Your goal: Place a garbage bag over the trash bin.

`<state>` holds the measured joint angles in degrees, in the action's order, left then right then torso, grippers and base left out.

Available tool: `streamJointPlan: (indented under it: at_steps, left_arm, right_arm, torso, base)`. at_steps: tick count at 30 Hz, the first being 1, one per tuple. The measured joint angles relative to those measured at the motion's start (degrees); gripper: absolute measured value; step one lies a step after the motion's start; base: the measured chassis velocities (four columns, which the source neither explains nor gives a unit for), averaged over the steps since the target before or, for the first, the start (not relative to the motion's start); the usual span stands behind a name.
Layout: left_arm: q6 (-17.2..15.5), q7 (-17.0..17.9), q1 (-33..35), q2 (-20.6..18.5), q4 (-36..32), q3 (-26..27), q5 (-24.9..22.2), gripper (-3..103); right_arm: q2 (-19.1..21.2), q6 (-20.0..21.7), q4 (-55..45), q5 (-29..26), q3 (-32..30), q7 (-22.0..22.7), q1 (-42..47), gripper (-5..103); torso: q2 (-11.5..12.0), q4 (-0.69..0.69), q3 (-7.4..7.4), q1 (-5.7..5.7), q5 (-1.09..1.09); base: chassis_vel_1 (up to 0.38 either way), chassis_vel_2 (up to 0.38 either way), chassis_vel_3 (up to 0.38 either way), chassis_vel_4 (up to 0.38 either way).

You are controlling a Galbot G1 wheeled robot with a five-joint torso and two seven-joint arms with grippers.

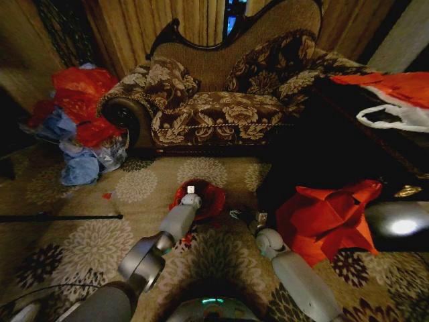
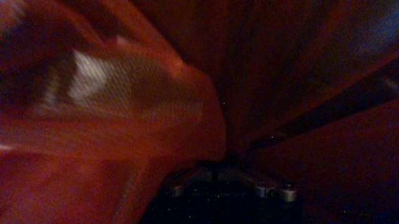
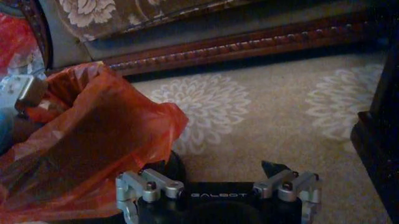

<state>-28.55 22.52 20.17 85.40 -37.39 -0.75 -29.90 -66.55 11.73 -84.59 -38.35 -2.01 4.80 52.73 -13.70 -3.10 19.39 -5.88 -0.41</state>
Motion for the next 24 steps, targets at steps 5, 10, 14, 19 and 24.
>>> streamJointPlan:
  at_steps: [5, 10, 14, 19, 24]
  left_arm:
    - [0.83, -1.46, 0.90, -0.53, -4.74, -0.62, 1.52, 0]
    - [1.07, -3.04, 0.95, -0.42, -6.24, -1.34, 2.89, 0]
    - [0.46, -7.12, 0.83, -0.22, -6.63, -2.29, 5.96, 0]
    - [-2.06, -12.23, 0.37, 0.43, -5.17, -2.46, 7.87, 0]
    - [-5.14, -16.52, 0.01, 0.40, -4.23, -2.46, 8.50, 0]
  right_arm:
    - [-0.02, 0.02, -0.29, 0.20, 0.06, 0.12, 0.40, 100]
    - [-0.08, 0.06, -0.46, 0.36, 0.10, 0.25, 0.53, 100]
    - [-0.23, 0.08, -0.51, 0.46, 0.14, 0.28, 0.56, 100]
    - [-0.28, 0.08, -0.50, 0.56, 0.13, 0.22, 0.91, 100]
    - [-0.24, 0.06, -0.45, 0.59, 0.11, -0.02, 1.04, 100]
  torso:
    - [0.00, -0.02, 0.00, 0.00, 0.00]
    - [0.00, -0.01, 0.00, 0.00, 0.00]
    - [0.00, -0.01, 0.00, 0.00, 0.01]
    - [0.00, -0.03, 0.00, 0.00, 0.00]
    - [0.00, -0.02, 0.00, 0.00, 0.00]
  base:
    - [0.000, 0.000, 0.000, 0.000]
    - [0.000, 0.000, 0.000, 0.000]
    - [0.000, 0.000, 0.000, 0.000]
    - [0.000, 0.000, 0.000, 0.000]
    - [0.000, 0.000, 0.000, 0.000]
